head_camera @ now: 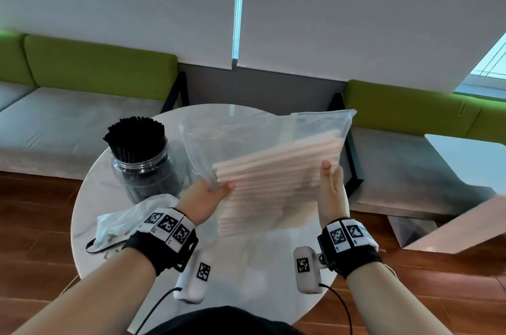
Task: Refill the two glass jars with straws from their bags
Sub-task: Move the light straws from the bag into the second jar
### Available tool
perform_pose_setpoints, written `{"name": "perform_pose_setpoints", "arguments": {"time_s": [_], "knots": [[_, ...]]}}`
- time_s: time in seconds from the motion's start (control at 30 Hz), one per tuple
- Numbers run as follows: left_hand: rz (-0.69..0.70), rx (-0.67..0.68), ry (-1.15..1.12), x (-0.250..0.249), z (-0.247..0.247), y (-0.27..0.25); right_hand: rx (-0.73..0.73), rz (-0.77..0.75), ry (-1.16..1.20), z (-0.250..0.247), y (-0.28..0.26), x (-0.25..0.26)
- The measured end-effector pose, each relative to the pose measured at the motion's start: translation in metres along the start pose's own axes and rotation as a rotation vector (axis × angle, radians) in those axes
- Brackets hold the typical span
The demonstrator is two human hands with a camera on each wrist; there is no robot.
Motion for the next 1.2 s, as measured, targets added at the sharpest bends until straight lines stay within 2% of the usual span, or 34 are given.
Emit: {"name": "perform_pose_setpoints", "arguments": {"time_s": [0.1,0.27,0.33,0.43,0.53,0.7,0.83,0.97,1.2], "knots": [[-0.056,0.047,-0.097,0.000,-0.001,0.001,-0.050,-0.031,0.013,-0.004,0.002,0.004],[-0.192,0.115,-0.011,0.010,0.007,0.002,0.071,0.080,-0.066,0.012,0.000,-0.009],[-0.182,0.098,-0.001,0.008,0.008,0.002,0.075,0.082,-0.069,0.012,-0.002,-0.008],[-0.164,0.108,-0.084,0.004,0.006,0.000,0.004,0.010,-0.014,0.004,0.000,-0.001],[-0.154,0.100,-0.135,0.002,0.002,-0.003,0.015,-0.018,0.013,0.004,-0.002,0.004],[-0.107,0.096,-0.129,-0.004,0.003,-0.006,0.035,0.017,-0.056,0.010,-0.004,0.001],[-0.135,0.081,-0.149,-0.006,0.000,-0.008,-0.014,0.000,-0.057,0.005,-0.001,0.003],[-0.149,0.063,-0.111,-0.003,-0.002,-0.005,0.021,0.039,-0.060,0.016,-0.002,-0.002],[-0.105,0.042,-0.213,-0.004,-0.009,-0.007,-0.058,-0.025,-0.052,0.013,0.003,-0.009]]}}
Point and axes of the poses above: each hand's wrist, its own y-axis towards the middle knuckle, its own z-axis out of the palm, x = y × z, the point moved 5 cm from there along y, towards the middle knuckle, and after that the axes turned 15 degrees about -y, right-handed, at the moved point
